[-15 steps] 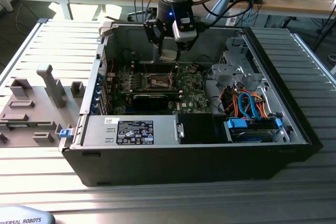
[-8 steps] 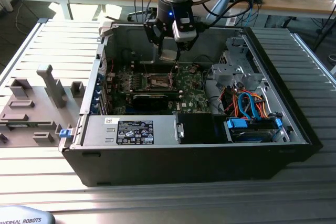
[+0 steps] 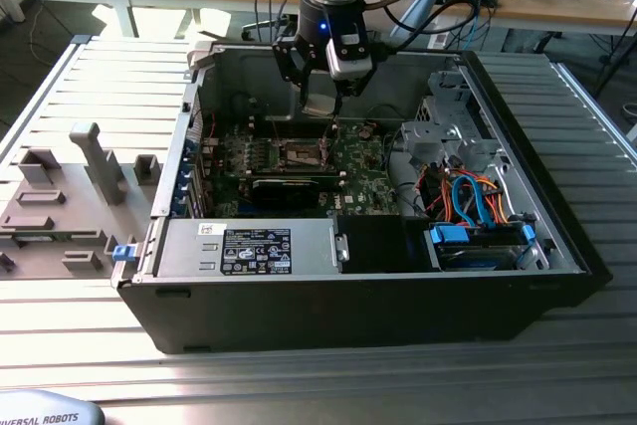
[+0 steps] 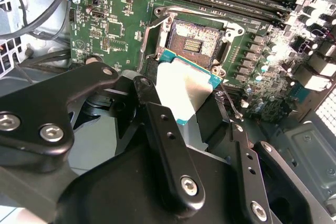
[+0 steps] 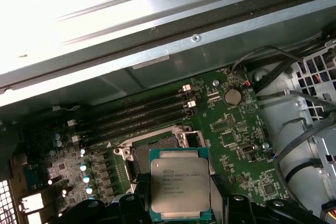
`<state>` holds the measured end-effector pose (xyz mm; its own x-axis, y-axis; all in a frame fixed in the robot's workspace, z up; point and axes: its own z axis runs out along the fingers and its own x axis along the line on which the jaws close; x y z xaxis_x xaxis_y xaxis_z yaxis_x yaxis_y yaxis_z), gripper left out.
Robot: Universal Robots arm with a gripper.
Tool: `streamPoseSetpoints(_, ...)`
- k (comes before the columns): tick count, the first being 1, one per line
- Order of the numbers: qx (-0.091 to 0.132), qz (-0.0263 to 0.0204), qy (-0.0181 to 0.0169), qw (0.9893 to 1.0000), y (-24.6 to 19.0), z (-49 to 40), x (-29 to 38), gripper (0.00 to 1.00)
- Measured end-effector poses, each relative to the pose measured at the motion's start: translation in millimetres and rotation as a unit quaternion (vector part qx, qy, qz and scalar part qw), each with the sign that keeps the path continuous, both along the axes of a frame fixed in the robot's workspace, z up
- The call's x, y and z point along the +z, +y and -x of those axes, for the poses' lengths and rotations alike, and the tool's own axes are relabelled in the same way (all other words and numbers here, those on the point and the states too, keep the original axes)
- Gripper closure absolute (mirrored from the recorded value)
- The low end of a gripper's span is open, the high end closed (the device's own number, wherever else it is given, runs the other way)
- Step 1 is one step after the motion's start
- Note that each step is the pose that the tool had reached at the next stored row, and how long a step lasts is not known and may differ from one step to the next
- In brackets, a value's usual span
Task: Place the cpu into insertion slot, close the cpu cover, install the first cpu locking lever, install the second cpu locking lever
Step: 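Place the cpu into insertion slot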
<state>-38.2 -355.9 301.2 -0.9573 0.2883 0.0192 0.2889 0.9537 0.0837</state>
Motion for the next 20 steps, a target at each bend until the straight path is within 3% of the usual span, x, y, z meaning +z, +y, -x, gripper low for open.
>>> streamPoseSetpoints(20, -0.009, 0.0000, 0.0000, 1.0000, 0.0, 0.0, -0.2, 0.46)
